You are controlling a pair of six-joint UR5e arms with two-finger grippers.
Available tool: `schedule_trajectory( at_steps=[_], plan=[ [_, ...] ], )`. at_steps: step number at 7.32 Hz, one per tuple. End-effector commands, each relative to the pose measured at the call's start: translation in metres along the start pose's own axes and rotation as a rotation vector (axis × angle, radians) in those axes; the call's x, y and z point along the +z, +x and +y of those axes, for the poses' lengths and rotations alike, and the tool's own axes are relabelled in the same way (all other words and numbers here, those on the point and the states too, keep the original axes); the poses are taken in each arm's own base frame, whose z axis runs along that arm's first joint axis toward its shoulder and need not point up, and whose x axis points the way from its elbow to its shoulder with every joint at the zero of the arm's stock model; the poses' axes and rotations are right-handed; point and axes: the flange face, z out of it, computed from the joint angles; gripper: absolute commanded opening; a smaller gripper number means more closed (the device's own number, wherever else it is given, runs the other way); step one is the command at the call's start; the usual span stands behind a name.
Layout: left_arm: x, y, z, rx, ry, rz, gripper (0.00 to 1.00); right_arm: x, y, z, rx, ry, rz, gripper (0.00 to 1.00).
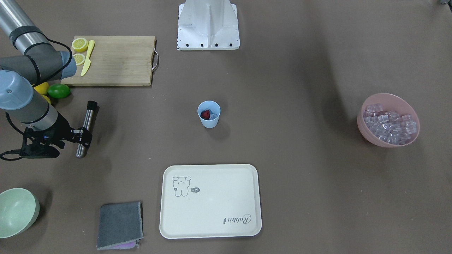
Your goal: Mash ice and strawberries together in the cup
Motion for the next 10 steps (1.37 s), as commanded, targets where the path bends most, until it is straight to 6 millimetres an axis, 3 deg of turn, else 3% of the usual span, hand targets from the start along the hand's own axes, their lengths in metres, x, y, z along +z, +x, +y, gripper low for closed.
schedule_trajectory(
  at_steps=[1,2,4,5,6,7,8,10],
  plan=[
    [-0.001,0.001,-0.001,0.002,0.003,-0.001,0.99,-0.027,0.035,-0.022,-0.055,0.020,-0.008,1.00],
    [-0.003,0.001,-0.006,0.000,0.005,-0.001,0.99,-0.041,0.059,-0.030,-0.077,0.019,-0.016,1.00],
    [-0.009,0.003,-0.020,-0.101,-0.032,0.005,0.99,-0.091,0.110,-0.045,-0.112,-0.011,-0.008,1.00],
    [-0.016,0.005,-0.036,-0.200,-0.061,0.013,0.99,-0.108,0.139,-0.040,-0.103,-0.012,0.013,1.00],
    [-0.013,0.004,-0.036,-0.235,-0.068,0.033,0.99,-0.129,0.177,-0.033,-0.068,-0.008,0.028,1.00],
    [-0.012,0.003,-0.035,-0.233,-0.066,0.034,0.99,-0.147,0.220,-0.009,-0.046,-0.006,0.034,1.00],
    [-0.012,0.004,-0.036,-0.230,-0.065,0.034,0.99,-0.143,0.268,0.027,-0.023,-0.026,0.060,1.00],
    [-0.012,0.004,-0.037,-0.226,-0.062,0.035,0.99,-0.128,0.332,0.072,0.081,-0.083,0.090,1.00]
  ],
)
